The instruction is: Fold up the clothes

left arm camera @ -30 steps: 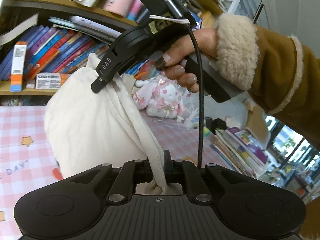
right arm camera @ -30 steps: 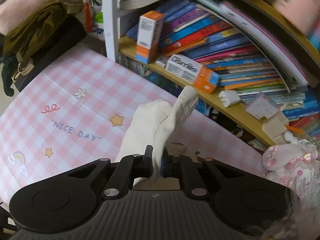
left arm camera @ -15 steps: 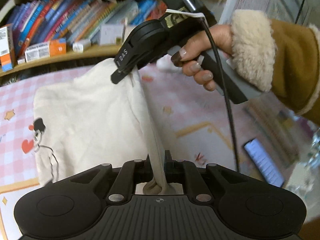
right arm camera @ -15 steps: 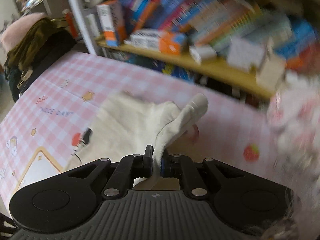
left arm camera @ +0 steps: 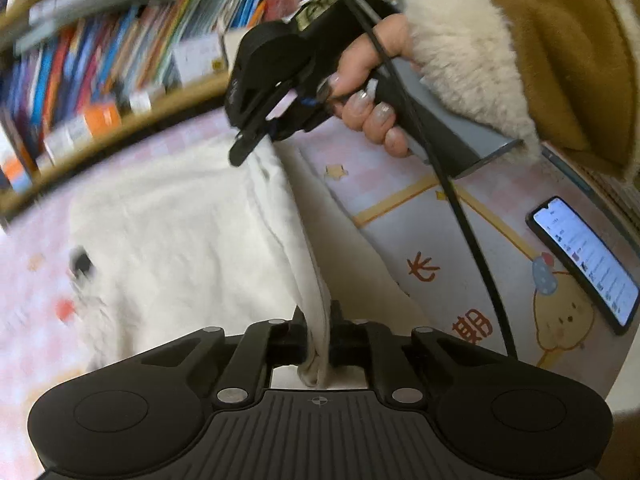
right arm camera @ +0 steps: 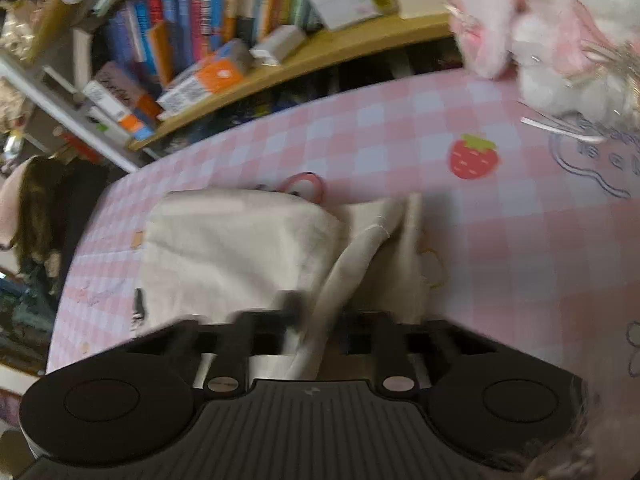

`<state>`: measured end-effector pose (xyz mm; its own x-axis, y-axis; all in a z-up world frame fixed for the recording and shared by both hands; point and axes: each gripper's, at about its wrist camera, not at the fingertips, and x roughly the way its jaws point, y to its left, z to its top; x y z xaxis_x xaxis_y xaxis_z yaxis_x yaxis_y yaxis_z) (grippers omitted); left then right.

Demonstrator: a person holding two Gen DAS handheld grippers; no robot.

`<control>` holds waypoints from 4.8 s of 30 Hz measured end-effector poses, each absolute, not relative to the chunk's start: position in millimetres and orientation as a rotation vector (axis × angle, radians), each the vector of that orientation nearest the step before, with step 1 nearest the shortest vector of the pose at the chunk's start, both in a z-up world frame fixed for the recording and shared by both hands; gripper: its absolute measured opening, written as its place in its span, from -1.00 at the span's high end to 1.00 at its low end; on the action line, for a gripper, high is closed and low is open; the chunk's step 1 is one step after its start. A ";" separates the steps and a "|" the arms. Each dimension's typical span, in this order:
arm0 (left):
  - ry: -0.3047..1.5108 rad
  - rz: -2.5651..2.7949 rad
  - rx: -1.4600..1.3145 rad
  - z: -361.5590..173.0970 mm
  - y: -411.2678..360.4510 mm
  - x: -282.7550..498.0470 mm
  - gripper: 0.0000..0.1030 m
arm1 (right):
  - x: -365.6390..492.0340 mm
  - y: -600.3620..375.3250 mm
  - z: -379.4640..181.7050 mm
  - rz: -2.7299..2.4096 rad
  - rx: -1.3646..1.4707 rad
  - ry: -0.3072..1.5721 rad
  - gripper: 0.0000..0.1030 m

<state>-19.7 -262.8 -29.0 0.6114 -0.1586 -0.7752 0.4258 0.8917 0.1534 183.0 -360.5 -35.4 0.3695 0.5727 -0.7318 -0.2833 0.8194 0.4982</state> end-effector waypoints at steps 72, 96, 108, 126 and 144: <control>0.894 -0.257 -0.468 -10.1 -42.9 -55.5 0.90 | -43.0 -374.9 -39.5 0.317 0.224 1.121 0.80; 1.022 -0.136 -0.439 -24.0 -40.5 -79.5 0.72 | -36.1 -381.6 -40.7 0.467 0.198 1.178 0.80; 0.867 -0.138 -0.346 10.3 -8.0 -29.5 -0.18 | -32.6 -384.4 -15.1 0.457 0.182 1.074 0.14; 0.847 -0.167 -0.453 -34.3 27.7 79.9 -0.33 | -48.2 -348.8 -38.6 0.351 -0.059 1.084 0.14; 0.805 -0.268 -0.738 -66.7 46.1 140.7 -0.23 | -49.8 -341.6 -39.6 0.285 -0.059 1.082 0.13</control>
